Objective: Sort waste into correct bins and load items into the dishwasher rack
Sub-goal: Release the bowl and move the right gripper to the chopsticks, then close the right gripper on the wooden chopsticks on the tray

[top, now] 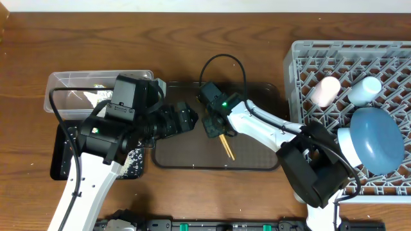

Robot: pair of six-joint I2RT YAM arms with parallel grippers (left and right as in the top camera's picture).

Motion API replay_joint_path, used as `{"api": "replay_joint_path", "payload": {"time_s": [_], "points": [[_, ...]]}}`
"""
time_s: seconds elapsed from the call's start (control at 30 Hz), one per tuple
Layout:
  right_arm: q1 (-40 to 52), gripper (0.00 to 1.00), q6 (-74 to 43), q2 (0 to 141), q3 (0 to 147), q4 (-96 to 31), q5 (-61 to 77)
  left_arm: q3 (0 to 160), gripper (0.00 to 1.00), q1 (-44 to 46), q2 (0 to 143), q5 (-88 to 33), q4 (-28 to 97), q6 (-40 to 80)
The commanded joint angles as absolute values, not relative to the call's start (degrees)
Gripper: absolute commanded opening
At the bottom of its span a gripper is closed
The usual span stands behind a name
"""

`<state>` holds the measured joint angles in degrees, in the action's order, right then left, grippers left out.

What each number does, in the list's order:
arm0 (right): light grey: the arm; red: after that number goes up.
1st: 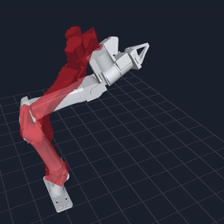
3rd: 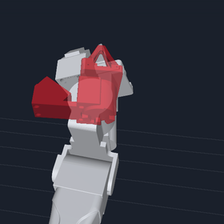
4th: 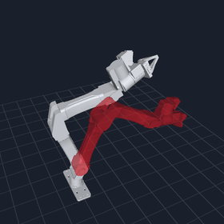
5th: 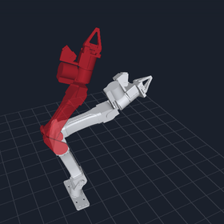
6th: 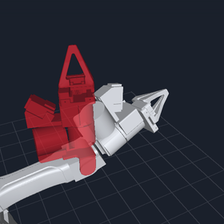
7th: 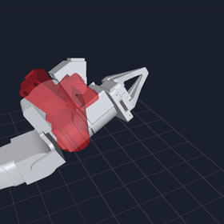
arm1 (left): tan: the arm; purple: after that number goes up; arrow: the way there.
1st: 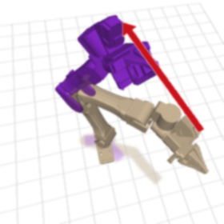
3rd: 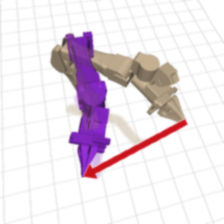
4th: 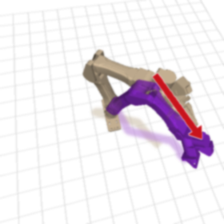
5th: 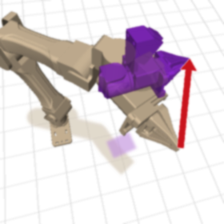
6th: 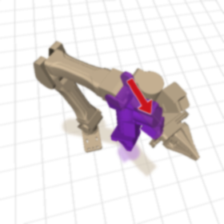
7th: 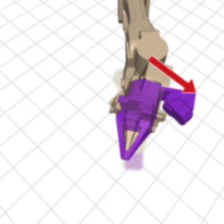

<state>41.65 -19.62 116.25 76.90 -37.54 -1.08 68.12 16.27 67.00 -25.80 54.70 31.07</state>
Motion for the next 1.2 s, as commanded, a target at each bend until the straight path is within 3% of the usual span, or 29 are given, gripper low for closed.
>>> {"api": "replay_joint_path", "payload": {"time_s": [0.0, 0.13, 0.33, 0.7, 1.17], "points": [[42.2, 0.2, -19.7, 118.5, 76.6, -37.8, -1.7, 68.8, 0.98, 16.0, 67.0, -26.3, 54.8, 30.3], [41.6, 0.23, -19.7, 118.4, 77.1, -39.1, -1.7, 68.8, 0.98, 16.0, 67.0, -26.3, 54.8, 30.3], [38.4, 0.14, -19.7, 118.4, 77.4, -43.1, -1.7, 68.8, 0.98, 16.0, 67.0, -26.3, 54.8, 30.3], [33.3, 0.08, -19.7, 118.4, 77.4, -50.2, -1.7, 68.8, 0.98, 16.0, 67.0, -26.3, 54.8, 30.3], [33.2, 0.38, -17.9, 114.4, 79.3, -51.6, -1.1, 68.8, 0.98, 16.0, 67.0, -26.3, 54.8, 30.3]]}}
